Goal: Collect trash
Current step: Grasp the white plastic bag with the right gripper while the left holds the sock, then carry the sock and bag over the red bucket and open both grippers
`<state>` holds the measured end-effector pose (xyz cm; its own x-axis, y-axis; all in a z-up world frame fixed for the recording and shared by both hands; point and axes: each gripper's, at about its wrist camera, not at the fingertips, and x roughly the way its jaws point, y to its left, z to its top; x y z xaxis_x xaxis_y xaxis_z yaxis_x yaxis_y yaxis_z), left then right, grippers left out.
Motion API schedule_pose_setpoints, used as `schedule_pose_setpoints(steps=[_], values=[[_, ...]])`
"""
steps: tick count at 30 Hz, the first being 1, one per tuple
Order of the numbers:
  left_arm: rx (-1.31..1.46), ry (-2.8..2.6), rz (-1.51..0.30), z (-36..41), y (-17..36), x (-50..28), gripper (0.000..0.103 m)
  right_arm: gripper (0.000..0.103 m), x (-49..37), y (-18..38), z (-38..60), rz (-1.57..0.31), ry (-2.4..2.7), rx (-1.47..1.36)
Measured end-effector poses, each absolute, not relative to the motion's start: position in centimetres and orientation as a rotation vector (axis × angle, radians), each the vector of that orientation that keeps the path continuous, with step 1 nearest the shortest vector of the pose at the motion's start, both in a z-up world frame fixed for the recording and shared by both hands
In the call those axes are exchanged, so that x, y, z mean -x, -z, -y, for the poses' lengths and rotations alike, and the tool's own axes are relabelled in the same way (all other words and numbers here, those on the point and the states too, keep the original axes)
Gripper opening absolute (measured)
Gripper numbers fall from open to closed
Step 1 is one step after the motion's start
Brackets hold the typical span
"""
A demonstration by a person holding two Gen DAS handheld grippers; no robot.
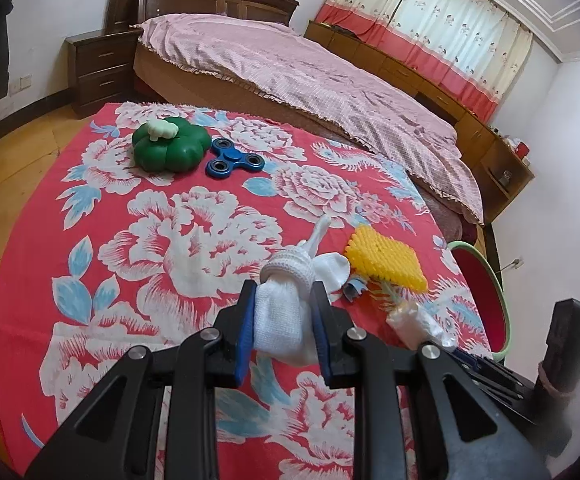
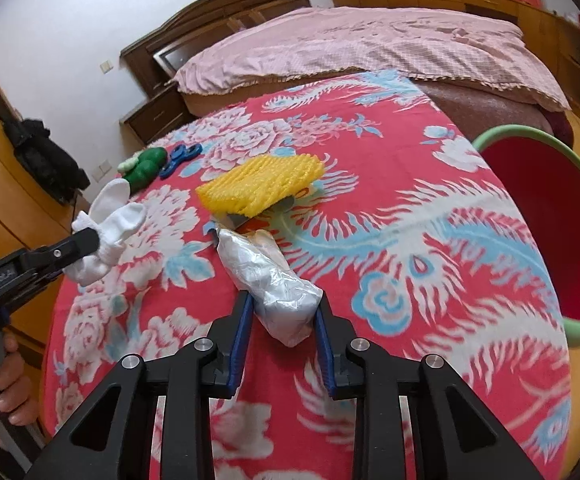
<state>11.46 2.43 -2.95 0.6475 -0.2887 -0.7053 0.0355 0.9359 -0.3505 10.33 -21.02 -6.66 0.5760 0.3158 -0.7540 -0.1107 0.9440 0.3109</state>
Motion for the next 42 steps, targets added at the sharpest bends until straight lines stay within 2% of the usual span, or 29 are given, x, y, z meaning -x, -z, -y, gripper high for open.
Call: schedule_pose_setpoints(steps=[23,42], values=[[0.254,0.345,-0.83,4.8,-0.5,-10.0,0.026,0.03,-4.4,1.9,28.7,-0.79,-0.088,-0.412],[0.144,0.487,-0.894,15.6,0.5,-13.9,0.026,0.03,-5.4,3.1,37.7,-0.76,0.097,-0.521]])
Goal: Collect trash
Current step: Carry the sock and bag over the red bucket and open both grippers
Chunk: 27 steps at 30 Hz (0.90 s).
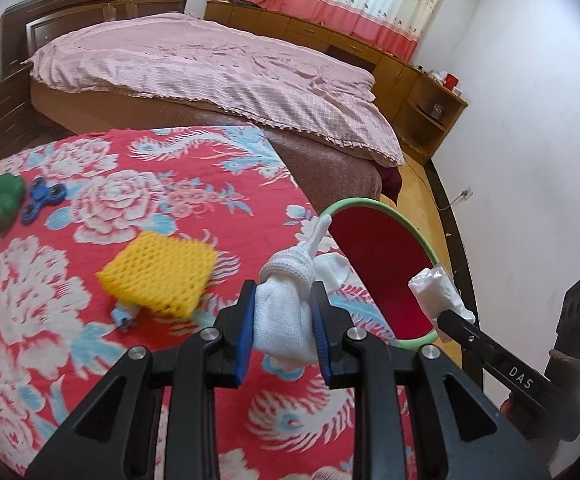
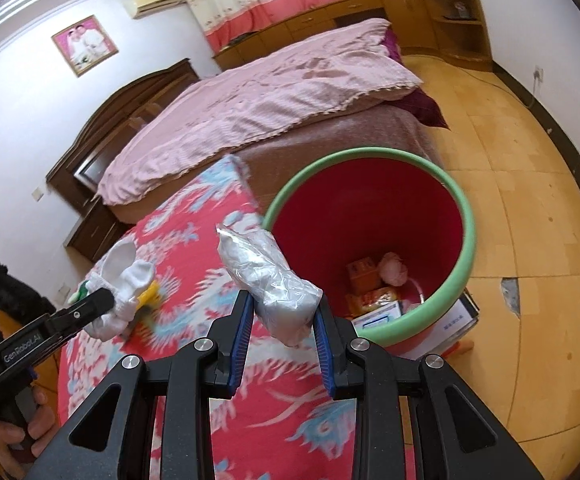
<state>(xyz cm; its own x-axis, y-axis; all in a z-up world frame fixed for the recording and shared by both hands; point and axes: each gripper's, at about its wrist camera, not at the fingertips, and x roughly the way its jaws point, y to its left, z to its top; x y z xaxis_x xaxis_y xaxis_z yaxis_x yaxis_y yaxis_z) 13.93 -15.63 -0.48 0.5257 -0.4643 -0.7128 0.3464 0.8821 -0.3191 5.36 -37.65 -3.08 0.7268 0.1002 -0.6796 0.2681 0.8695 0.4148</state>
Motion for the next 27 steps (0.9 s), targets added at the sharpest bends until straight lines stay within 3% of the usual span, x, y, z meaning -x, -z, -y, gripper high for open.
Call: schedule_pose_setpoints(steps=[27], values=[[0.07,0.571,-0.95,23.9,3.1,-18.5,0.026,0.034,-7.6,5.6,43.6,-0.8,0.22,-0.556]])
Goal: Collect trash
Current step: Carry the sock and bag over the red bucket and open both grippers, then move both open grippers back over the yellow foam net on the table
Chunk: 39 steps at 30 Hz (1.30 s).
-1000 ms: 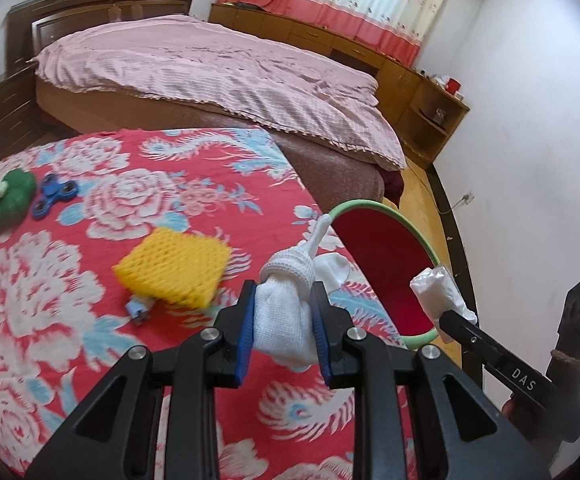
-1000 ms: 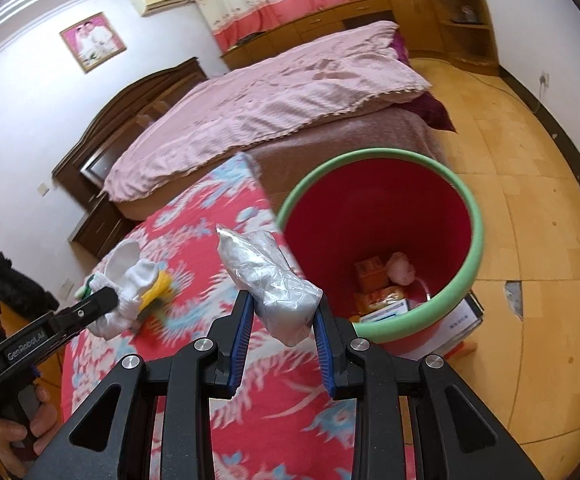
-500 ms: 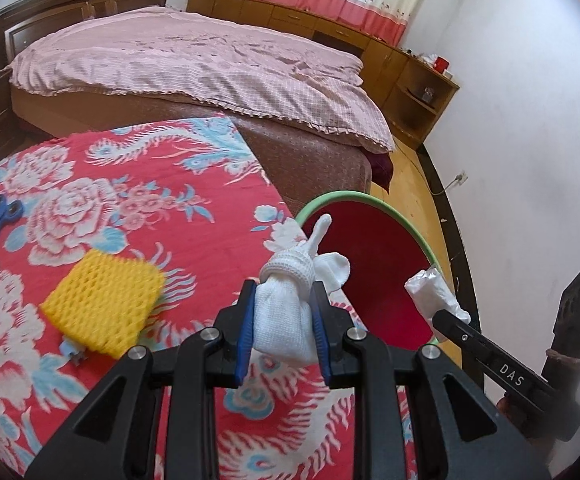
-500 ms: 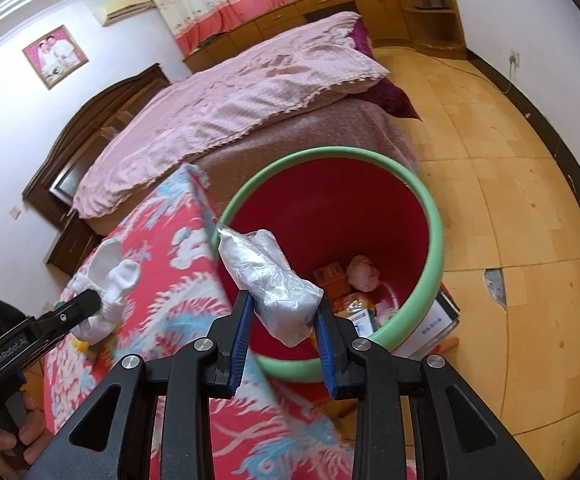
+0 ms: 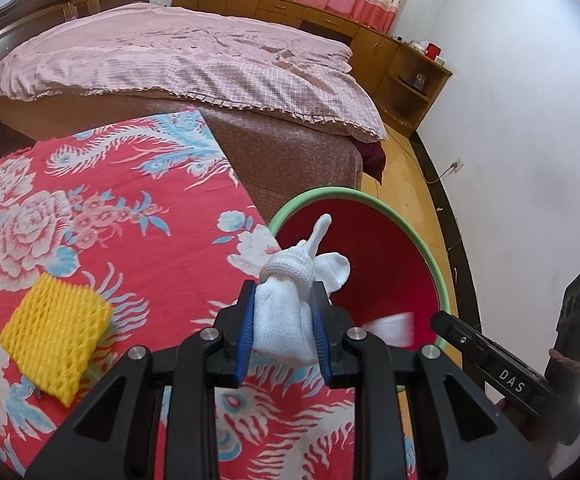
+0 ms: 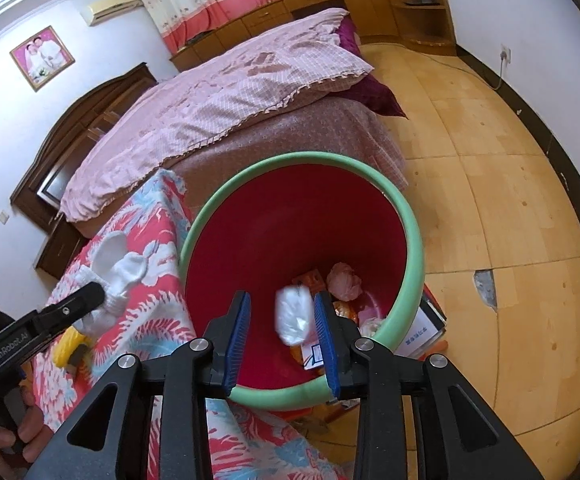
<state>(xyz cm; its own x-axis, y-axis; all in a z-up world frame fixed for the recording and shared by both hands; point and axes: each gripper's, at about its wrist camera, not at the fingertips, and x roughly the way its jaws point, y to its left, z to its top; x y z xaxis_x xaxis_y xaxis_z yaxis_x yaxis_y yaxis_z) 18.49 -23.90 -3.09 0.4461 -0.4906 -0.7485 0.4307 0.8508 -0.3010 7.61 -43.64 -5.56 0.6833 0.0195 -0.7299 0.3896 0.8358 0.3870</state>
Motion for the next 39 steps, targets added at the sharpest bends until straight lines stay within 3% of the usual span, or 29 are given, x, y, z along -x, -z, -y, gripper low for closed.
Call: schedule_pose_setpoints(steps=[16,21,23,39], values=[[-0.012,0.592,-0.964,27.3,4.3,-19.4,0.028,0.037,-6.7,5.3,45.1,-0.777,0.258,-0.582],[-0.02,0.617,-0.951,27.9,3.8,-19.1,0.045,0.038,-6.5,5.4,45.2,-0.777,0.264,-0.589],[-0.022,0.619,-0.942,27.9,3.6,-19.0,0.046,0.038,-6.4,5.3,45.1,-0.776,0.265,-0.591],[0.017,0.59,-0.92,25.1,1.7,-16.9,0.046,0.046,-5.5,4.2,43.9,-0.757,0.25,-0.579]])
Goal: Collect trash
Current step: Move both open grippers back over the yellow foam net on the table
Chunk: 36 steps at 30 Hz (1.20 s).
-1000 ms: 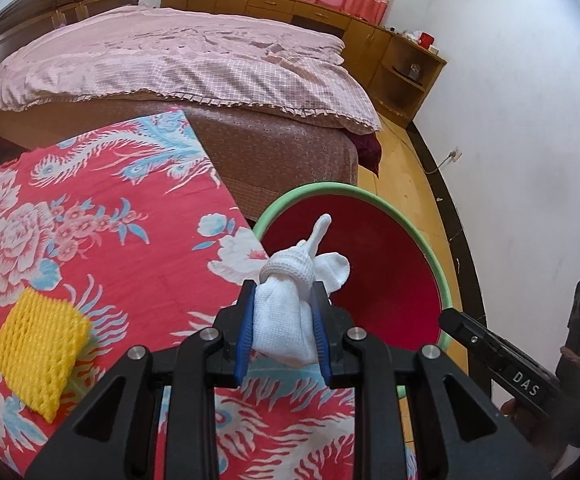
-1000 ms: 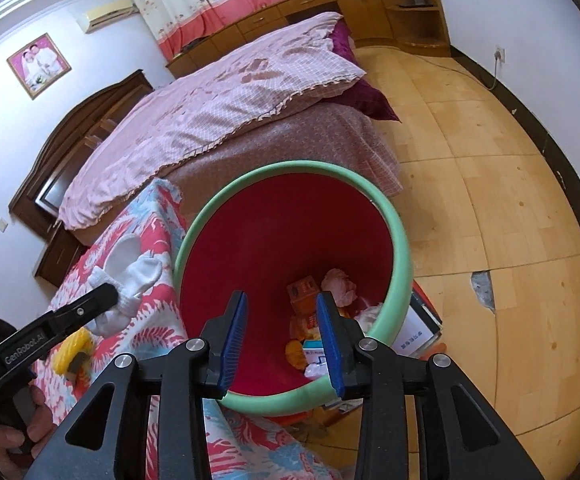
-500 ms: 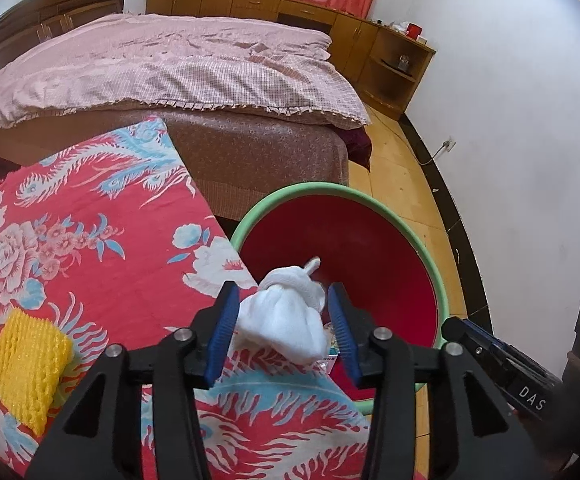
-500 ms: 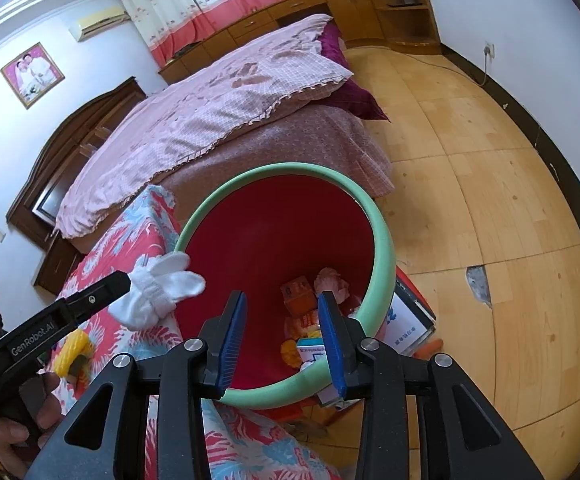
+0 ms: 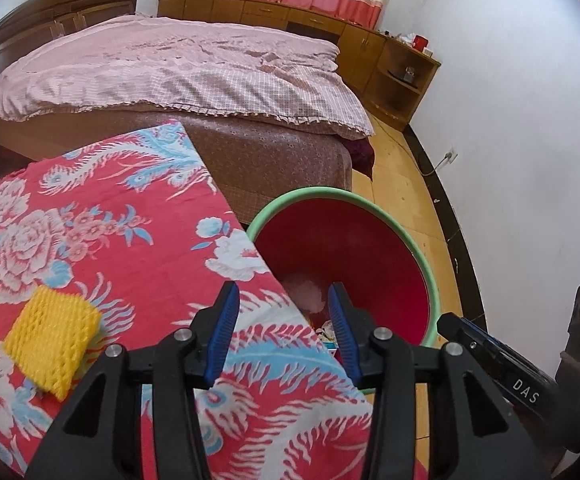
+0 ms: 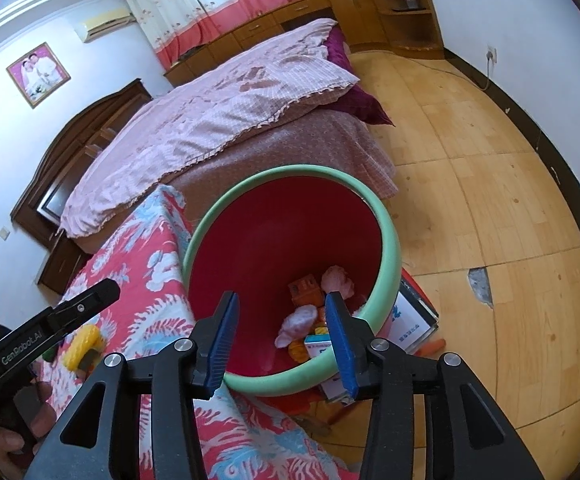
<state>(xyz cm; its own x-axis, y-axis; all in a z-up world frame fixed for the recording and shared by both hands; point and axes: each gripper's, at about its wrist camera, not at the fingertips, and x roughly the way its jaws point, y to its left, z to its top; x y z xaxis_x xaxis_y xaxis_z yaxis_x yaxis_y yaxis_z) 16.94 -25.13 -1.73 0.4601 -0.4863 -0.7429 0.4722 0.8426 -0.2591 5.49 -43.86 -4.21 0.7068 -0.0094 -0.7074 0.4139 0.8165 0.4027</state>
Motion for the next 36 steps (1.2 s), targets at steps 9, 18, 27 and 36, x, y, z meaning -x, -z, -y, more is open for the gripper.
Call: schedule_pose_setpoints(steps=[9,18,27,36], values=[[0.035,0.524,-0.903,21.2,0.7,-15.6,0.046,0.047,-5.0,2.8,41.2,-0.745,0.212,-0.549],[0.071,0.452,-0.874,16.5,-0.1,-14.4,0.046,0.048,-4.7,1.5,37.7,-0.738,0.164,-0.502],[0.117,0.359,-0.869,11.6,-0.2,-13.8,0.046,0.049,-5.1,1.1,34.3,-0.752,0.109,-0.461],[0.172,0.247,-0.872,6.2,0.8,-13.3,0.046,0.054,-6.5,1.5,30.9,-0.79,0.045,-0.43]])
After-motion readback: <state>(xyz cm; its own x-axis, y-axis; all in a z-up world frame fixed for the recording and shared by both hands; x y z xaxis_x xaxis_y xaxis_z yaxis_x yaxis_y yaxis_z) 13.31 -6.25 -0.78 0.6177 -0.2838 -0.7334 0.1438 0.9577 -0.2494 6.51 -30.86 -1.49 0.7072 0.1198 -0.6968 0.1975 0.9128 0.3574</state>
